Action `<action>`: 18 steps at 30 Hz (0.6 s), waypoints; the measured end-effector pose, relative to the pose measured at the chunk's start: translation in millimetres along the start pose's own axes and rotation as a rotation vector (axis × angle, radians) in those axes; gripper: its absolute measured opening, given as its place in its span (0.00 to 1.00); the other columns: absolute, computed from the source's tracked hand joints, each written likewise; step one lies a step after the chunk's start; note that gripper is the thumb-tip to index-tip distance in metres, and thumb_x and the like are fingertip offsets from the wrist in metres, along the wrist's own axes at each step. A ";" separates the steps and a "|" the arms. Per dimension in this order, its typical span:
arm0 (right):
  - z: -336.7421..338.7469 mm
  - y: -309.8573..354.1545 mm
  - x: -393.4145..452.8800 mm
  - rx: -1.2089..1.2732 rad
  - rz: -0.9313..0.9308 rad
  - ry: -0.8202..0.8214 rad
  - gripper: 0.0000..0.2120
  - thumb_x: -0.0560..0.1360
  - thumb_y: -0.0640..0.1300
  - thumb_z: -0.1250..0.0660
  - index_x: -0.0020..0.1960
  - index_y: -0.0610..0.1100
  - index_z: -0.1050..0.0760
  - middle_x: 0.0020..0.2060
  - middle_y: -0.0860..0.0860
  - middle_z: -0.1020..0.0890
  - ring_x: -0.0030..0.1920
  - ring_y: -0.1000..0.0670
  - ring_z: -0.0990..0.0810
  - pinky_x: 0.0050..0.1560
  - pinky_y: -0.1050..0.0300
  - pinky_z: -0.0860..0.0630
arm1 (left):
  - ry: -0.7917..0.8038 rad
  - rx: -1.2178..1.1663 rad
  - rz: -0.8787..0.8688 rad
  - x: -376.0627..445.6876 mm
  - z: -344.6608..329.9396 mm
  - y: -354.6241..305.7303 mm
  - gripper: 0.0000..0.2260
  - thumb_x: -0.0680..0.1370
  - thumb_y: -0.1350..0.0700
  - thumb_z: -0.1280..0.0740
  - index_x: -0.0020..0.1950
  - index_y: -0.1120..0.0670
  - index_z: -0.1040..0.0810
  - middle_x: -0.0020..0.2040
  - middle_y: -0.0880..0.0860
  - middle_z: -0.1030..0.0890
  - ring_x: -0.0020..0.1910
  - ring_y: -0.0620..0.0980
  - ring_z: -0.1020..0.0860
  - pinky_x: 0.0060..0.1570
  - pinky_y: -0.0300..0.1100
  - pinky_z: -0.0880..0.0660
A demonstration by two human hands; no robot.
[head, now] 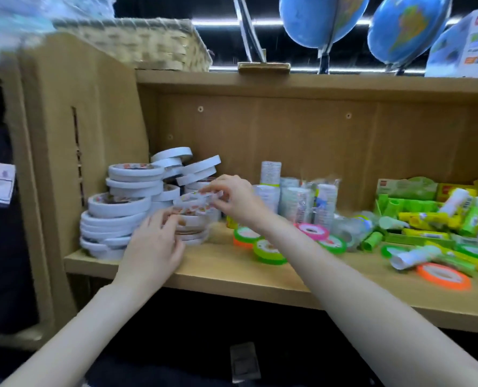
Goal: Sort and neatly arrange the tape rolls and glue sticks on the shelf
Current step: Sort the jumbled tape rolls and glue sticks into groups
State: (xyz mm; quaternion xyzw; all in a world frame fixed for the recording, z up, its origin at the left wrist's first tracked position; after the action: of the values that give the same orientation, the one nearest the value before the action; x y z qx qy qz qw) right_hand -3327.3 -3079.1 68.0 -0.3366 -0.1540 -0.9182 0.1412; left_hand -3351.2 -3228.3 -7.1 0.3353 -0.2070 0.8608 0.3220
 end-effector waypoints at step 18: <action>137.9 -103.0 -103.8 -0.080 -0.381 -0.042 0.06 0.74 0.38 0.33 0.50 0.42 0.19 0.45 0.47 0.16 0.46 0.50 0.19 0.53 0.52 0.25 | 0.122 -0.267 -0.081 29.9 -31.4 -87.3 0.12 0.78 0.55 0.39 0.60 0.55 0.26 0.60 0.52 0.27 0.61 0.52 0.30 0.58 0.44 0.35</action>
State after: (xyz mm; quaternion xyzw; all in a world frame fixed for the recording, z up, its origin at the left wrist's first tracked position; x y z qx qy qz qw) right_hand -3209.3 -2916.8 80.1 -0.3260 -0.1812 -0.9264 -0.0517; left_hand -3321.6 -3136.2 4.7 0.2448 -0.2859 0.8308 0.4100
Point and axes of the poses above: each hand's wrist, its own x-axis towards the middle knuckle, its own z-axis out of the back of the hand, y = z × x, the point moved 4 cm from there along x, towards the middle knuckle
